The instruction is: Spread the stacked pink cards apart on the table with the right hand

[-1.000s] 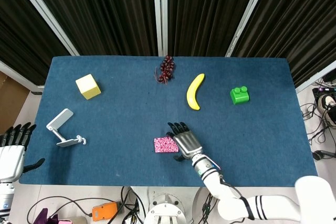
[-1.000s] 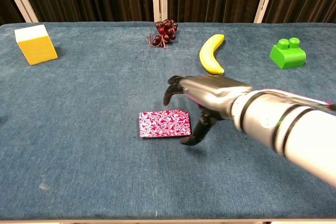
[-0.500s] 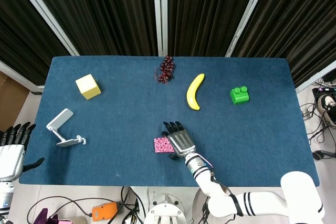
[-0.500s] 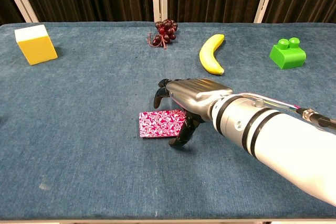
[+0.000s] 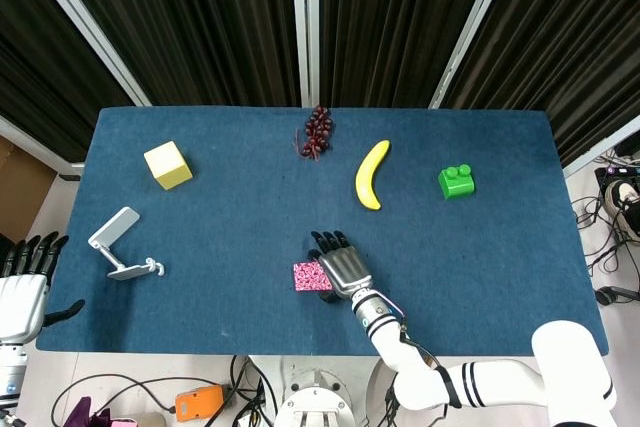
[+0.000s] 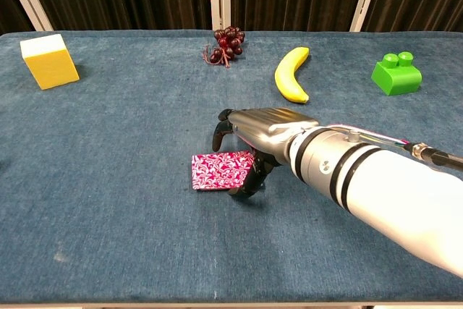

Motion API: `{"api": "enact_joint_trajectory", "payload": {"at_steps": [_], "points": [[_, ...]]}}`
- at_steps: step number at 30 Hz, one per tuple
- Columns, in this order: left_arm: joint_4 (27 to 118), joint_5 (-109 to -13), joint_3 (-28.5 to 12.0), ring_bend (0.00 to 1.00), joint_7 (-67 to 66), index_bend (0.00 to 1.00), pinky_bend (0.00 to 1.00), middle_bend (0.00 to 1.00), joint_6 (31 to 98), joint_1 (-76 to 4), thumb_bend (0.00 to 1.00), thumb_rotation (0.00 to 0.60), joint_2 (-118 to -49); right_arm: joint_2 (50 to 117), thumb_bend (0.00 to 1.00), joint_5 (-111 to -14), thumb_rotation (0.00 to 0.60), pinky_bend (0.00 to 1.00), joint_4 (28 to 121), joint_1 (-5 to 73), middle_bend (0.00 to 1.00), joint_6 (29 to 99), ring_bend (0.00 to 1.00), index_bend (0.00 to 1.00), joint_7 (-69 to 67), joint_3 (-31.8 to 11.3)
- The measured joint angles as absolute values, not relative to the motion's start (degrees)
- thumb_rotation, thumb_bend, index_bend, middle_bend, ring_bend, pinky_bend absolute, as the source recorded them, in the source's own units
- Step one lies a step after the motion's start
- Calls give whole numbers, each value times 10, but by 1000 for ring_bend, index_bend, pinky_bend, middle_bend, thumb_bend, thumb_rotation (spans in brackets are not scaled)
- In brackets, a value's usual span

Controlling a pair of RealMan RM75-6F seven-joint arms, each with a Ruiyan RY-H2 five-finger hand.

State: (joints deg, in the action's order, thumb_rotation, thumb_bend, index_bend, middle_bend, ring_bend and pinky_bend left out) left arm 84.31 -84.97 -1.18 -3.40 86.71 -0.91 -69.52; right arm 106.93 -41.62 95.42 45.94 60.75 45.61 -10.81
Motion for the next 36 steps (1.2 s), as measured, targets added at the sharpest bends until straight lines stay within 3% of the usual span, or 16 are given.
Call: {"api": "enact_joint_trajectory", "payload": {"at_steps": [36], "points": [[840,-850,-12,0,-33,88,13,64,869,-9,50,600,-696,1044,489,-428,600,41,972,473,62,628,0,468,410,-102]]}}
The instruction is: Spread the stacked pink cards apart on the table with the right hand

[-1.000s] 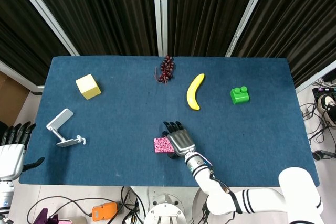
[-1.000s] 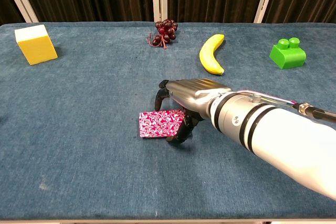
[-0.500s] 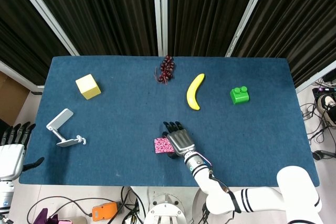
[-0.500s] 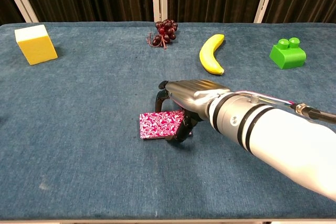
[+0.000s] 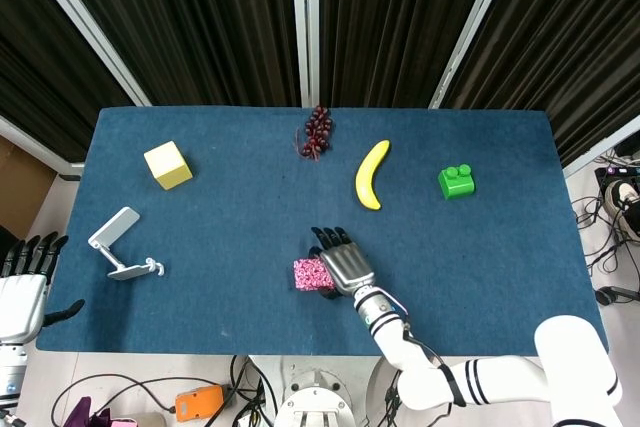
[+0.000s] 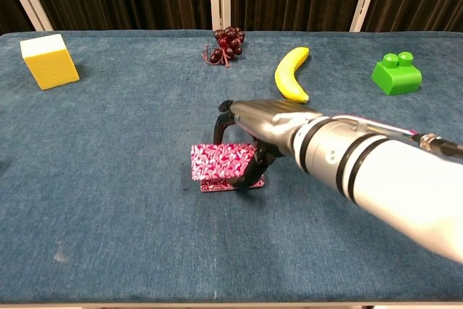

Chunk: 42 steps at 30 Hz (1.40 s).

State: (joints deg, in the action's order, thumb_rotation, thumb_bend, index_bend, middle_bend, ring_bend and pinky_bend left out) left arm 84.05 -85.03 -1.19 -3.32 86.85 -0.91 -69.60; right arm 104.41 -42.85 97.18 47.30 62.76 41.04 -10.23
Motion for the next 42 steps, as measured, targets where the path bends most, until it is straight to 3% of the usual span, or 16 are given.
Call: {"api": "enact_joint_trajectory", "payload": {"at_steps": [7,17,26,33,42], "points": [[839,-850,-11,0,-32,88,12,64,867,-9,50,600,-698,1008,489,-430,600,27,957,468,63,632,0,473,395,-117],[846,-849,-12,0,-42,88,12,64,862,-13,50,600,-698,985,488,-405,600,0,882,478,63,572,0,451,362,-129],[856,-848,-13,0,-52,88,12,64,858,-16,50,600,-695,995,488,-381,600,0,834,495,64,549,0,348,359,-127],[857,-848,-13,0,-53,88,12,64,858,-18,50,600,-694,980,489,-388,600,0,860,493,63,553,0,245,361,-115],[855,-849,-13,0,-50,88,12,64,859,-18,50,600,-696,940,488,-445,600,0,969,475,62,581,0,256,359,-84]]}}
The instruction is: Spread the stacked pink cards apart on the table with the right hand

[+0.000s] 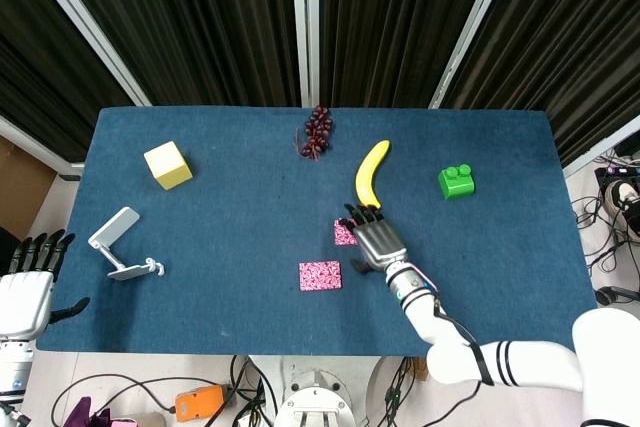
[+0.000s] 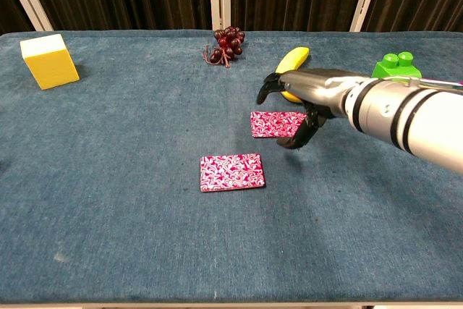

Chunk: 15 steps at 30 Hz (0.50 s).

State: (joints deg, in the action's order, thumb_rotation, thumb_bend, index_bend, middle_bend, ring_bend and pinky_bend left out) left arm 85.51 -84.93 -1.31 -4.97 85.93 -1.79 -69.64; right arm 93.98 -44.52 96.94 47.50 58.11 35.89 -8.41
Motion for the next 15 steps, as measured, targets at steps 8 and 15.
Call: {"api": "enact_joint_trajectory", "payload": {"at_steps": [8,15], "points": [[853,-850,-12,0,-47,88,12,64,865,-14,50,600,-696,970,485,-478,600,0,1003,462,63,615,0,306,376,-47],[849,-850,-10,0,-42,88,12,64,868,-11,50,600,-697,1023,485,-472,600,0,976,459,64,632,0,318,397,-46]]}}
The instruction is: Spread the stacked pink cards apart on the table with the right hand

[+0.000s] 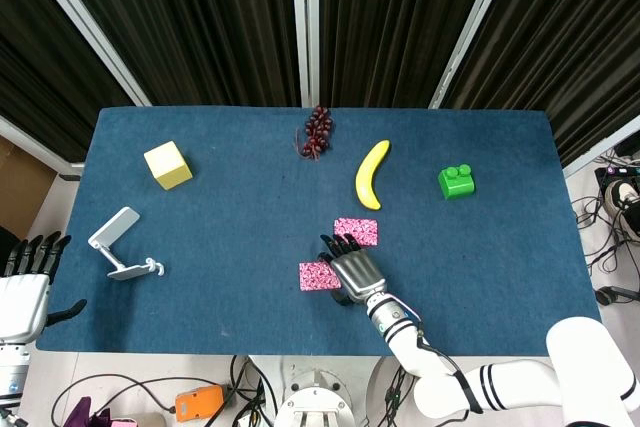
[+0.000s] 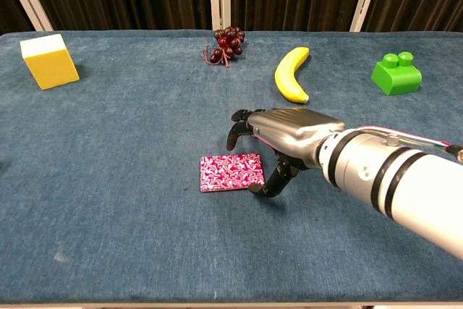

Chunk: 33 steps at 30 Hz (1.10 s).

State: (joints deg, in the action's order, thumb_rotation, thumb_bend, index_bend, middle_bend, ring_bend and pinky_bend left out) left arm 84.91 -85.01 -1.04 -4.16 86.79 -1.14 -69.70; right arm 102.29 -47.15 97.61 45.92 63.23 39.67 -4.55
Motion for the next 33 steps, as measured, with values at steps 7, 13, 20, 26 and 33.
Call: {"api": "enact_joint_trajectory", "payload": {"at_steps": [7,13,20,26,33], "points": [[843,-850,-11,0,-37,88,12,64,867,-11,50,600,-699,1041,485,-454,600,0,965,462,64,637,0,317,416,-52],[839,-850,-11,0,-34,88,12,64,867,-12,50,600,-701,1046,485,-445,600,0,961,465,63,633,0,317,426,-56],[836,-848,-11,0,-32,88,12,64,866,-11,50,600,-702,1050,485,-435,600,0,958,468,64,631,0,322,433,-62],[834,-848,-11,0,-30,88,12,64,866,-10,49,600,-702,1052,486,-427,600,0,954,472,63,626,0,349,437,-66],[835,-848,-11,0,-30,88,12,64,866,-10,50,600,-701,1052,485,-431,600,0,954,472,63,626,0,408,432,-68]]}}
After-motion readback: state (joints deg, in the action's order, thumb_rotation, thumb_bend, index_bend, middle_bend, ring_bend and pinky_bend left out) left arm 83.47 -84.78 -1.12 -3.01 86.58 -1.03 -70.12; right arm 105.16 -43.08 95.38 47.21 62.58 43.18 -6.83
